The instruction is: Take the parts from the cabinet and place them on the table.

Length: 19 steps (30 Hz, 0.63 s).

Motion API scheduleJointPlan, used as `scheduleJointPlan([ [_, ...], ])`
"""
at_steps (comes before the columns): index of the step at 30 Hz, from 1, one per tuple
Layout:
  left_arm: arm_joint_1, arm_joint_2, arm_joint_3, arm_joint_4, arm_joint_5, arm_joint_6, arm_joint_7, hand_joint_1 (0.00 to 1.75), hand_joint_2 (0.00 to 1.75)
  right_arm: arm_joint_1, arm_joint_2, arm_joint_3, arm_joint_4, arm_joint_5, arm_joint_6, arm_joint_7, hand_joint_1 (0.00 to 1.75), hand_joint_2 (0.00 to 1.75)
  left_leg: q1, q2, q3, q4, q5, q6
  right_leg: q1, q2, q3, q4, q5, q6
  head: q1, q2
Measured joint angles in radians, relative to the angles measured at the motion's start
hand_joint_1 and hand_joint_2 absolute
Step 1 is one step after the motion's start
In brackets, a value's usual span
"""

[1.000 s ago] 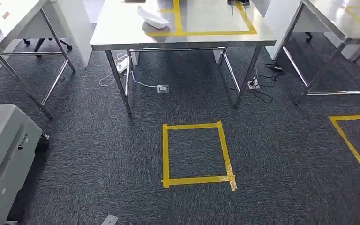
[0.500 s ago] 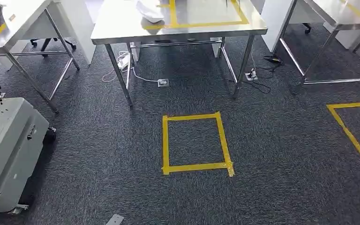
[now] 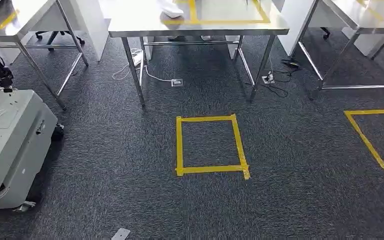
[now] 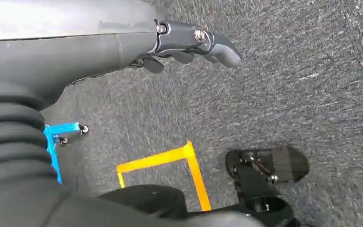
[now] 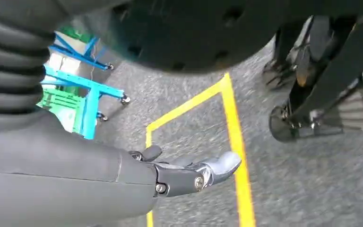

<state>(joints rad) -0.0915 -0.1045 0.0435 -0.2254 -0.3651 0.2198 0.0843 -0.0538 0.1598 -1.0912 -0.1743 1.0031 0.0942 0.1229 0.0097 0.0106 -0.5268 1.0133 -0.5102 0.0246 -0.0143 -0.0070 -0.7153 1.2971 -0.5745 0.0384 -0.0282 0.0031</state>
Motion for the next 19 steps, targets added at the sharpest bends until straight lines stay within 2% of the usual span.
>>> scheduleJointPlan([
  [1,0.0,0.001,0.0,-0.01,0.007,-0.005,-0.002,0.0,1.75,0.011,-0.003,0.02,0.0,-0.021,-0.001,-0.003,0.0,1.75,0.0,-0.002,-0.005,0.003,0.003,-0.003,0.0,0.0,0.055,-0.073,0.028,-0.003,0.0,0.0],
  [2,0.0,0.002,0.0,-0.021,0.016,-0.01,-0.003,0.0,1.75,0.022,-0.008,0.043,0.0,-0.045,-0.003,-0.005,0.0,1.75,0.0,-0.004,-0.008,0.006,0.006,-0.007,0.0,0.0,0.127,-0.181,0.063,-0.009,0.0,0.0],
  [3,0.0,0.003,0.0,-0.033,0.025,-0.016,-0.005,0.0,1.75,0.032,-0.012,0.068,0.0,-0.07,-0.006,-0.009,0.0,1.75,0.0,-0.003,-0.01,0.008,0.008,-0.011,0.001,0.001,0.183,-0.274,0.071,-0.017,0.001,0.0],
  [4,0.0,0.005,0.0,-0.04,0.033,-0.019,-0.007,0.0,1.75,0.037,-0.017,0.09,0.0,-0.092,-0.008,-0.012,0.0,0.0,-0.006,-0.001,-0.018,0.01,0.009,-0.018,0.01,0.002,0.182,-0.28,0.066,-0.023,0.0,0.0],
  [5,0.0,0.008,0.0,-0.047,0.042,-0.026,-0.01,0.0,1.75,0.046,-0.017,0.116,0.0,-0.117,-0.01,-0.016,0.0,0.0,-0.005,0.001,-0.02,0.009,0.01,-0.023,0.009,0.002,0.181,-0.285,0.073,-0.03,0.0,0.0],
  [6,0.002,0.013,0.0,-0.055,0.052,-0.032,-0.011,0.0,1.75,0.054,-0.019,0.139,0.0,-0.14,-0.013,-0.018,0.0,0.0,-0.01,0.001,-0.022,0.012,-0.001,-0.011,0.006,0.001,0.182,-0.29,0.075,-0.026,0.0,0.0],
  [7,0.006,0.014,0.0,-0.06,0.06,-0.036,-0.012,0.0,0.0,0.06,-0.022,0.167,0.0,-0.166,-0.016,-0.02,0.0,0.0,-0.008,0.003,-0.021,0.01,0.003,0.0,0.008,0.001,0.183,-0.29,0.075,-0.029,-0.001,0.0],
  [9,0.02,0.019,0.0,-0.068,0.079,-0.049,-0.017,0.0,0.0,0.07,-0.032,0.223,-0.005,-0.219,-0.021,-0.027,0.0,0.0,-0.005,0.001,-0.02,0.003,0.013,-0.019,0.011,0.0,0.181,-0.289,0.076,-0.035,0.0,0.0],
  [14,0.059,0.032,0.0,-0.084,0.124,-0.072,-0.027,0.0,0.0,0.087,-0.051,0.354,-0.026,-0.342,-0.033,-0.042,0.0,0.0,-0.003,0.0,-0.02,-0.004,0.022,-0.033,0.014,-0.001,0.176,-0.288,0.08,-0.044,-0.001,0.0],
  [18,0.087,0.042,0.0,-0.095,0.16,-0.094,-0.036,0.0,0.0,0.103,-0.066,0.462,-0.047,-0.44,-0.042,-0.055,0.0,0.0,-0.002,0.0,-0.021,-0.002,0.023,-0.035,0.013,-0.001,0.176,-0.289,0.082,-0.045,-0.001,0.0],
  [19,0.093,0.049,0.0,-0.098,0.168,-0.1,-0.038,0.0,0.0,0.109,-0.066,0.485,-0.052,-0.463,-0.043,-0.057,0.0,0.0,-0.005,-0.001,-0.023,0.003,0.02,-0.023,0.01,-0.003,0.175,-0.29,0.084,-0.041,-0.001,0.0],
])
